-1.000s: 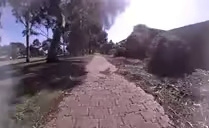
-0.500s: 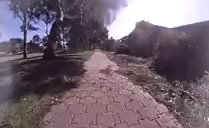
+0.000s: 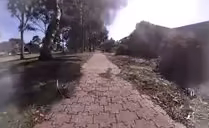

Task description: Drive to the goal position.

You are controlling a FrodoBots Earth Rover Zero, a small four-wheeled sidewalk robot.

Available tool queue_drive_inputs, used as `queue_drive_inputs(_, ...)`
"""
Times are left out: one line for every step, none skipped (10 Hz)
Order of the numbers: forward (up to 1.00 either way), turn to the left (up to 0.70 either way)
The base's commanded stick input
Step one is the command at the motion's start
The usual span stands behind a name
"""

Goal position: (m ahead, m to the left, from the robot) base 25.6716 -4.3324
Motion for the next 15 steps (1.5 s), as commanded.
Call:
queue_drive_inputs(0.7,0.02)
queue_drive_inputs(0.7,0.02)
queue_drive_inputs(0.7,0.02)
queue_drive_inputs(0.7,0.02)
queue_drive_inputs(0.7,0.18)
queue_drive_inputs(0.7,0.27)
queue_drive_inputs(0.7,0.03)
queue_drive_inputs(0.7,0.02)
queue_drive_inputs(0.7,0.01)
queue_drive_inputs(0.7,0.0)
queue_drive_inputs(0.7,0.0)
queue_drive_inputs(0.7,0.0)
queue_drive_inputs(0.7,0.0)
queue_drive_inputs(0.7,0.0)
queue_drive_inputs(0.7,0.0)
